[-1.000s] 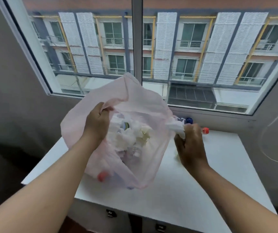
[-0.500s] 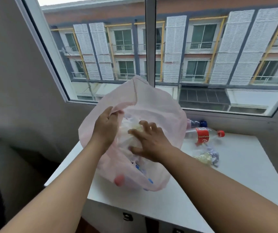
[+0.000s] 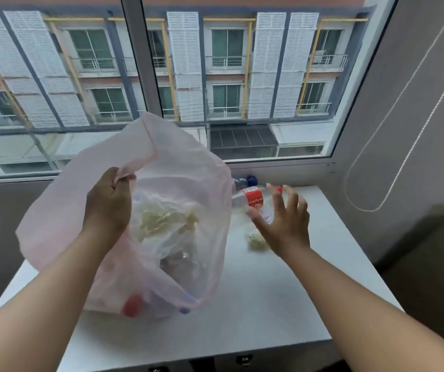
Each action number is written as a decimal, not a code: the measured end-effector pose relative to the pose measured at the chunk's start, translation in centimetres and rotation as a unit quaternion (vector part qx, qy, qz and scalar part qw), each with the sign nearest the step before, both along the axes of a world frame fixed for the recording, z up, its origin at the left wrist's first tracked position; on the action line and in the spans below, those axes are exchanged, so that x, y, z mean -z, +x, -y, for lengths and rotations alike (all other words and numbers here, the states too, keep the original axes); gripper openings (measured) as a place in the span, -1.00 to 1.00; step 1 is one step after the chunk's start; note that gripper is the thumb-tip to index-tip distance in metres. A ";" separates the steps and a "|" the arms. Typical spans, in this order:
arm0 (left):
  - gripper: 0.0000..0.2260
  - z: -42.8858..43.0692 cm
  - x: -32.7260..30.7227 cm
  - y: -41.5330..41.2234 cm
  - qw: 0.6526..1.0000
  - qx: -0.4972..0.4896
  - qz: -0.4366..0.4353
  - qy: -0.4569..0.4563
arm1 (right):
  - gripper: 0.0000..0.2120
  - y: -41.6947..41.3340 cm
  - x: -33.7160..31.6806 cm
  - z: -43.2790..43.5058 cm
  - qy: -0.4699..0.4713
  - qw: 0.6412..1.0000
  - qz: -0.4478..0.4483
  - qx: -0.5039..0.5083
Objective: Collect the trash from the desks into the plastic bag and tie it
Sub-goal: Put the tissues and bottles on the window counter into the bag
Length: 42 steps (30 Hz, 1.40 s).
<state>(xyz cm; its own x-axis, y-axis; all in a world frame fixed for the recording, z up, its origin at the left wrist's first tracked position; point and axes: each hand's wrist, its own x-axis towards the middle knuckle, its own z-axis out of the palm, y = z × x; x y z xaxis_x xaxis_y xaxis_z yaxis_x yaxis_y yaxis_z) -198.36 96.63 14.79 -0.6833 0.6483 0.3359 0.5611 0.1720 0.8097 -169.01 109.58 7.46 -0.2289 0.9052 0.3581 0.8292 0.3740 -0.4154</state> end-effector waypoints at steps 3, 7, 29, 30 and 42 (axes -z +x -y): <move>-0.72 0.5 0.7 -0.1 1.000 -0.025 0.000 -0.012 | -0.25 1.2 4.1 -1.5 -0.152 0.974 0.150 -0.071; -0.75 1.3 1.3 0.7 0.997 -0.055 -0.020 -0.057 | -0.44 1.3 7.1 -2.4 -0.141 0.958 0.212 -0.132; -0.58 3.3 -4.7 4.7 0.980 -0.195 0.021 0.023 | -0.26 -13.0 -9.2 3.5 0.087 0.844 0.188 -0.495; -0.58 3.4 -4.7 4.6 0.980 -0.194 0.022 0.023 | -0.24 -13.0 -9.2 3.0 0.099 0.841 0.182 -0.499; -0.65 1.5 -1.9 3.2 0.978 -0.206 -0.017 -0.014 | -0.21 -3.1 -2.1 -14.4 0.030 0.908 0.258 -0.328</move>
